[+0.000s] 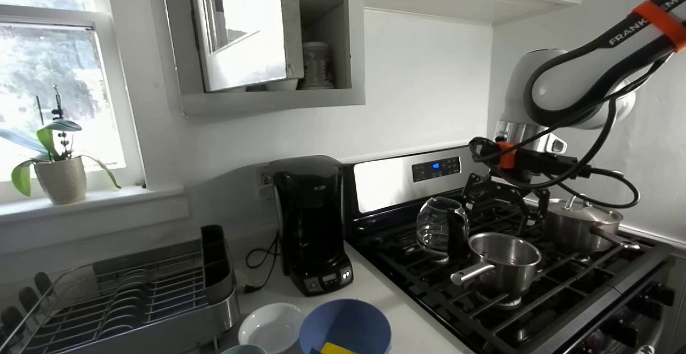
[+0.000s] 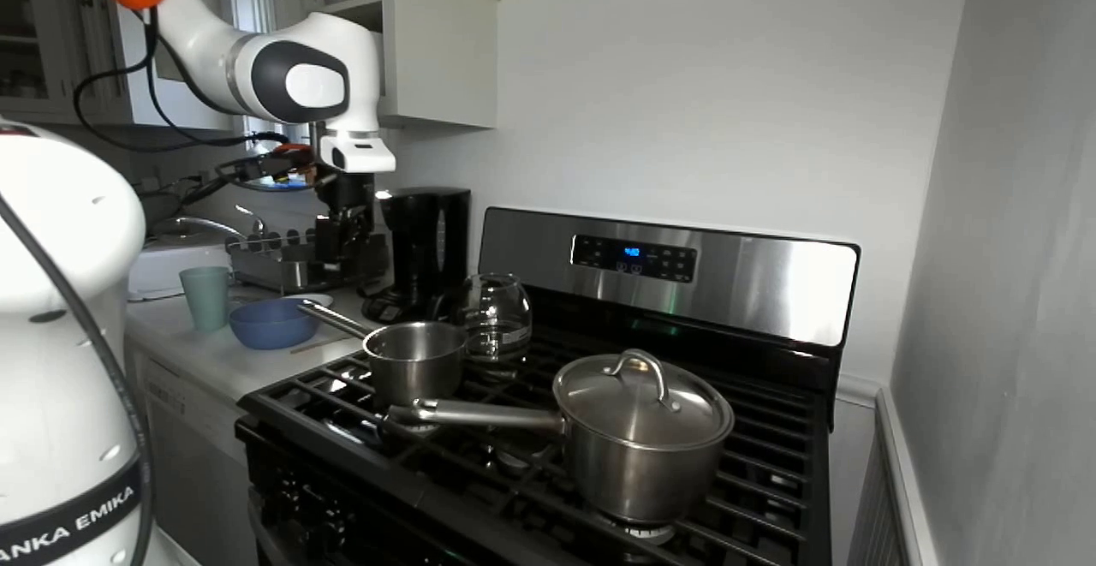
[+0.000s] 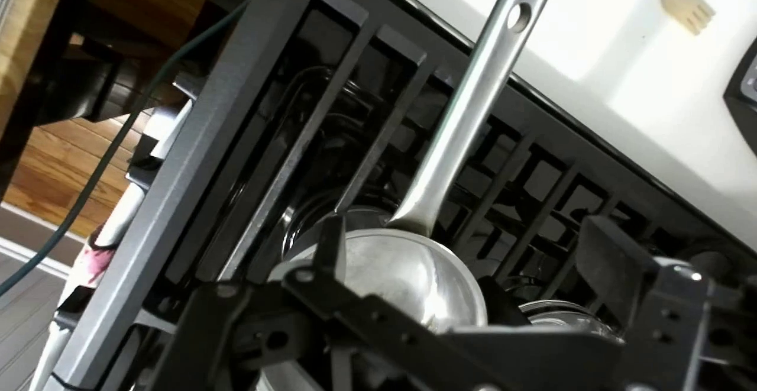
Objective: Move the pot on the left to the top right side of the stove
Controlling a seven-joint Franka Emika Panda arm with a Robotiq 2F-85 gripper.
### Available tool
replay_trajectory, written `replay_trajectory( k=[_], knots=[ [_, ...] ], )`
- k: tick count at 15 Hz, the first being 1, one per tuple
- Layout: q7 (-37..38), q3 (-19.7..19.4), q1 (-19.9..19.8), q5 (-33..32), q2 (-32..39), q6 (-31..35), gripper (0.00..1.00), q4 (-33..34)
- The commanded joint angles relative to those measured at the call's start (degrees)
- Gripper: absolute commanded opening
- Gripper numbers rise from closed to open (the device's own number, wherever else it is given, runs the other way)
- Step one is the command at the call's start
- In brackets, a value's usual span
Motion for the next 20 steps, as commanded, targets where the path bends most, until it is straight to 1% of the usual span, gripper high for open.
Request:
replay_trajectory(
  k=[1, 6, 10, 11, 12, 13, 14, 15, 16, 20],
  knots=[
    [3.99, -0.94, 2.22, 1.96, 6.62, 5.55, 1.00, 0.01],
    [5.16, -2.27, 3.88, 2.06, 14.08, 13.19, 1.00, 0.02],
    [4.73, -3.92, 5.13, 3.87, 18.31, 15.39, 1.00, 0.04],
    [4.54, -4.30, 5.41, 4.53, 19.00, 15.67, 0.95, 0.06],
    [4.47, -4.62, 5.62, 5.08, 19.63, 15.71, 0.79, 0.07],
    [4.23, -4.94, 5.82, 5.62, 20.24, 15.93, 0.70, 0.10],
    [3.82, -5.25, 6.04, 6.37, 20.75, 16.20, 0.69, 0.10],
    [3.78, -5.46, 6.05, 6.72, 21.28, 16.45, 0.63, 0.11],
    [3.75, -5.69, 6.07, 6.93, 21.75, 16.80, 0.54, 0.13],
    [2.65, -6.44, 6.34, 8.54, 22.80, 18.31, 0.26, 0.22]
  ],
)
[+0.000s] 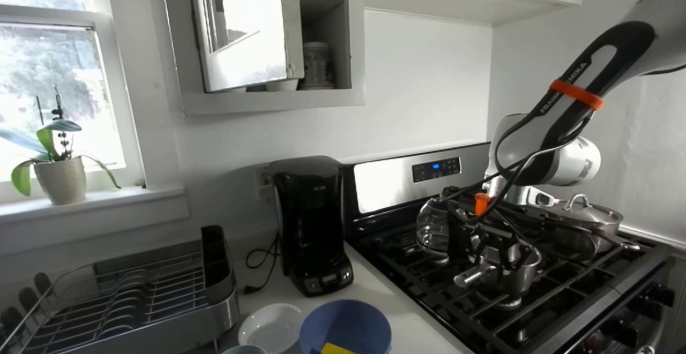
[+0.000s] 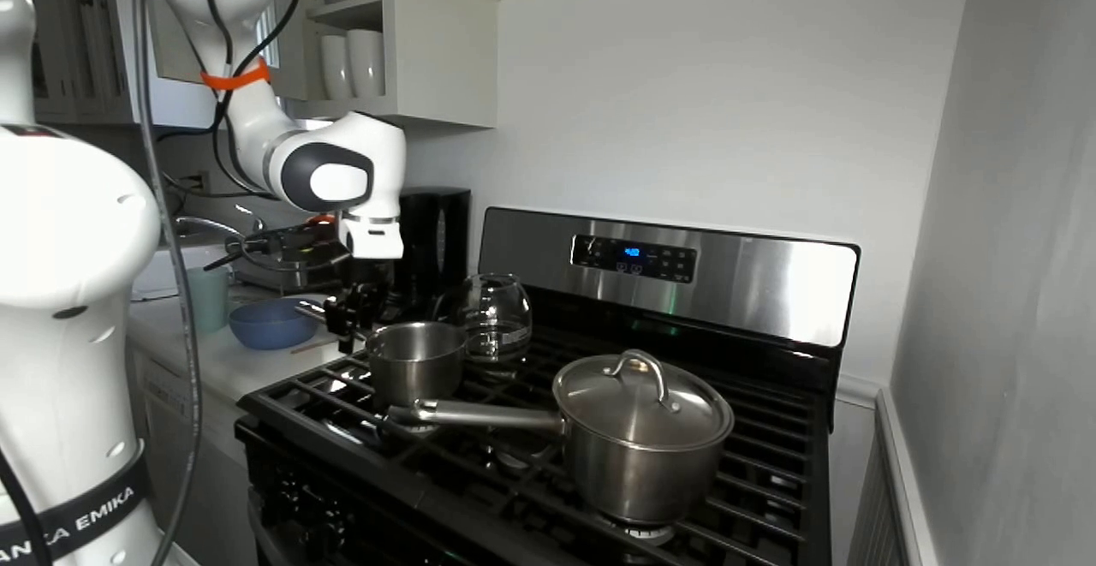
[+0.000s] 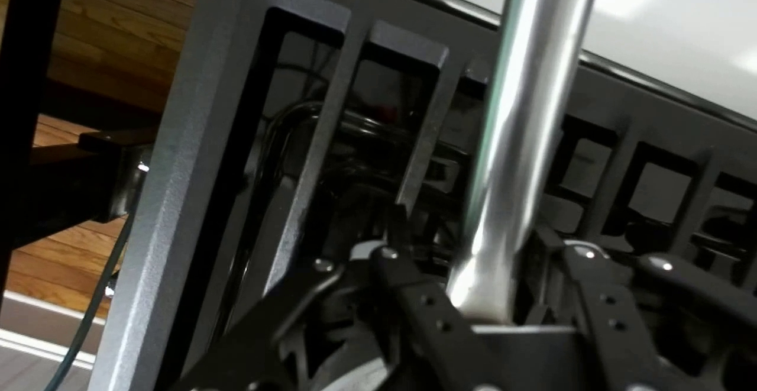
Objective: Move the pot on the left to the top right side of the stove
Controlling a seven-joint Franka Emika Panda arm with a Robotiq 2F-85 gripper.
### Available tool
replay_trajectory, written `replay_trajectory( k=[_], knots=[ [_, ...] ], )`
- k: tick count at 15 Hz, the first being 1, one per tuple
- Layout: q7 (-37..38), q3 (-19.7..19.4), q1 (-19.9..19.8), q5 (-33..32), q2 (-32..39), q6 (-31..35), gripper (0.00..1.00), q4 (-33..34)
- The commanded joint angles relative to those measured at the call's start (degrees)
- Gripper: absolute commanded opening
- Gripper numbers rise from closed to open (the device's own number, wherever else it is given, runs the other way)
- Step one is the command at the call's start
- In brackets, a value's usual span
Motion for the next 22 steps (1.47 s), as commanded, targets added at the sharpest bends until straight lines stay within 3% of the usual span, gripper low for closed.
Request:
replay_trajectory(
  k=[1, 3, 6, 11, 19, 22],
  knots=[
    [-1.85, -1.21, 1.53, 3.04, 0.99, 2.01, 0.19, 0.07],
    [-1.83, -1.12, 1.45, 1.96, -0.18, 0.99, 0.05, 0.14],
    [0.41, -0.86, 0.50, -2.49, -3.61, -1.57, 0.00, 0.32],
    [2.28, -0.67, -1.05, -9.65, -8.39, -5.71, 0.00, 1.22],
    [0.76, -1.11, -0.67, -8.57, -7.36, -10.65, 0.00, 1.32],
    [0.28, -1.01, -0.14, -7.62, -5.66, -9.21, 0.00, 1.25]
  ],
)
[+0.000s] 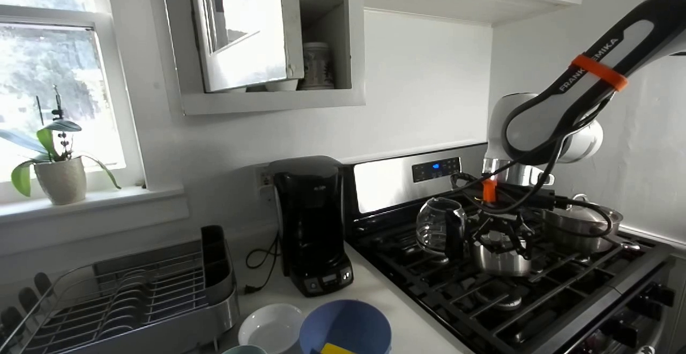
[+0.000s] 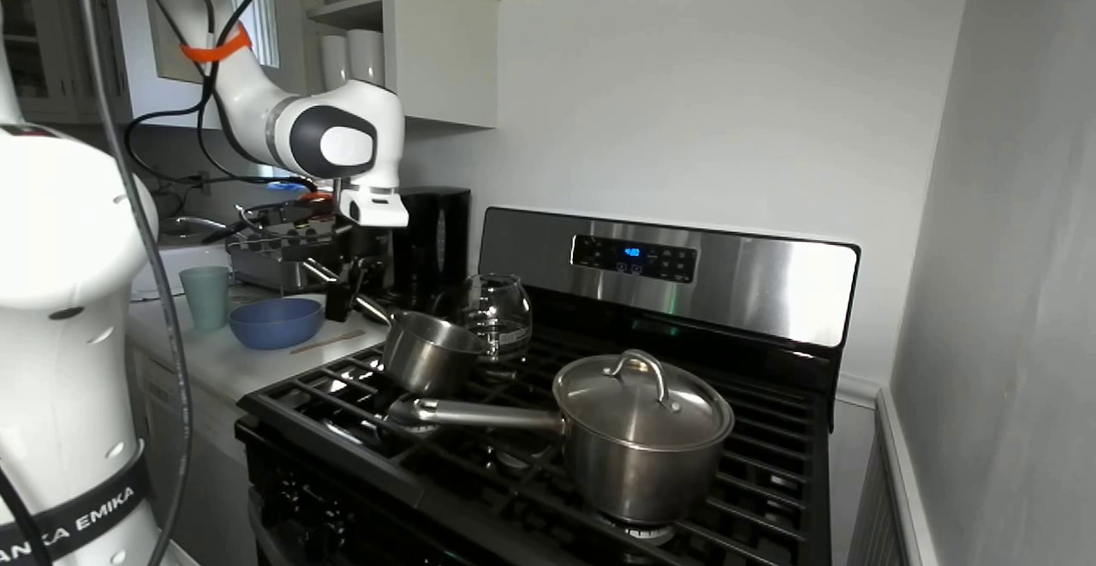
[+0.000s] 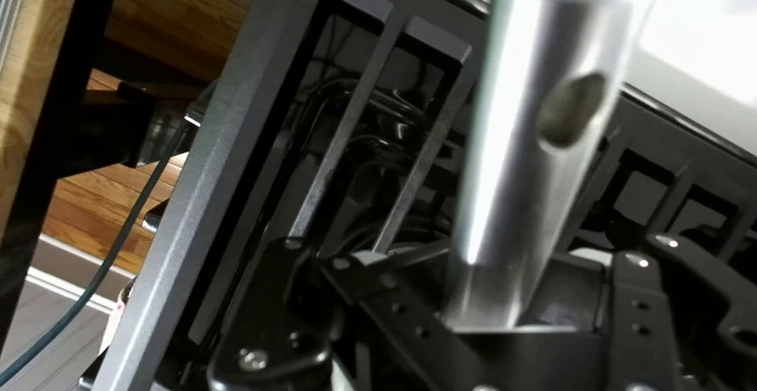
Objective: Move the pot on the left to the top right side of the stove
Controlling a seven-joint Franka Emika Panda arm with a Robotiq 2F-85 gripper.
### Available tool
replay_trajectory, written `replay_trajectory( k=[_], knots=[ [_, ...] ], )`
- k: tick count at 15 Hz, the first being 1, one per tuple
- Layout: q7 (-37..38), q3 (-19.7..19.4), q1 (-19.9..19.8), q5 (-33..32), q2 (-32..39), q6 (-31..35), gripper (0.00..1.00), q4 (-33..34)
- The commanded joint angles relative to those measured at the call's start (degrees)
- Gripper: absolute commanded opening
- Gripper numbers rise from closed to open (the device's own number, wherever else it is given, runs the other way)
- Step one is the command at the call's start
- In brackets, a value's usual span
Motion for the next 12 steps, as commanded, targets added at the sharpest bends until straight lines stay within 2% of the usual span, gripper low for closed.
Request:
replay_trajectory(
  k=[1, 12],
  knots=[
    [-0.35, -0.38, 0.83, 0.99, 1.70, 0.98, 0.00, 0.02],
    [-0.33, -0.34, 2.24, 0.87, 10.11, 3.67, 0.00, 0.05]
  ],
)
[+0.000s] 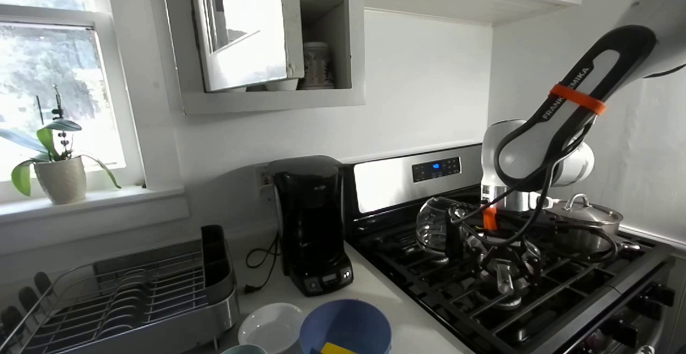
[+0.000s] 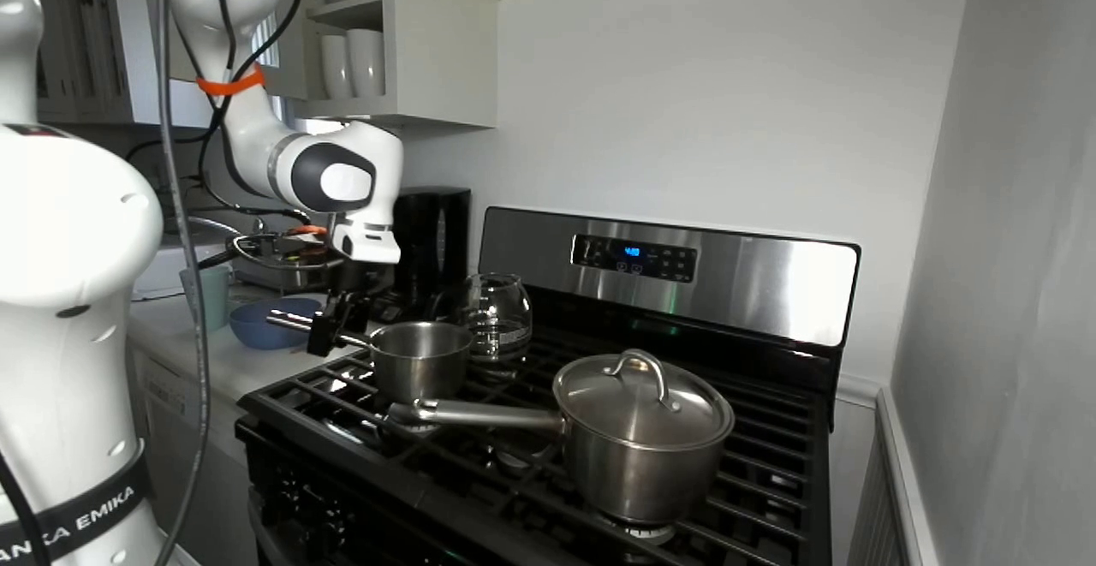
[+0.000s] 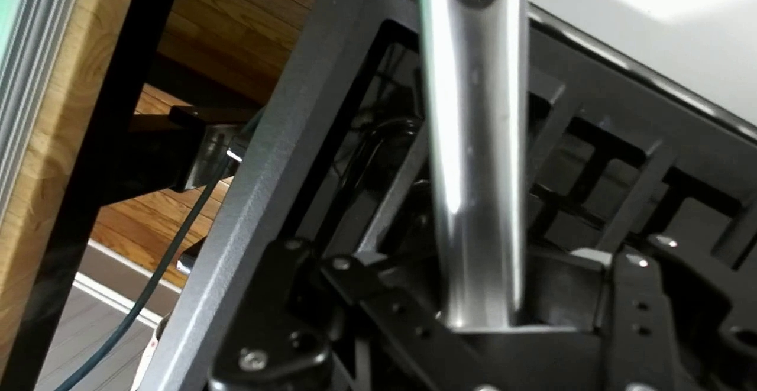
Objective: Move the pot on the left to the top right side of the stove
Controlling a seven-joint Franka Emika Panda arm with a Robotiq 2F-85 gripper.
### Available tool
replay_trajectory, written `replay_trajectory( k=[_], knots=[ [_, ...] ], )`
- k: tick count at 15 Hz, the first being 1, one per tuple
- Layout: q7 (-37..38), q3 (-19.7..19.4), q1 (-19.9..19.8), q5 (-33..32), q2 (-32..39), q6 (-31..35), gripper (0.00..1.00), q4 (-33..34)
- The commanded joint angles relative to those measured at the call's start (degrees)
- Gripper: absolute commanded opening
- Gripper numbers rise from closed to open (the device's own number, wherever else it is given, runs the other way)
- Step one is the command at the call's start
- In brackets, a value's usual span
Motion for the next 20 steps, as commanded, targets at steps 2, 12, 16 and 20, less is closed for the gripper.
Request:
replay_trajectory(
  k=[2, 12, 16, 20],
  knots=[
    [-0.24, -0.46, 0.66, 0.15, 2.69, 2.76, 0.05, 0.05],
    [0.47, -0.44, 0.37, -5.40, -1.54, 3.68, 0.88, -0.96],
    [2.04, -0.26, -1.02, -11.00, -3.29, 4.78, 1.00, -0.48],
    [3.30, 0.13, -2.32, -15.48, -4.10, 5.19, 0.97, -0.29]
  ],
)
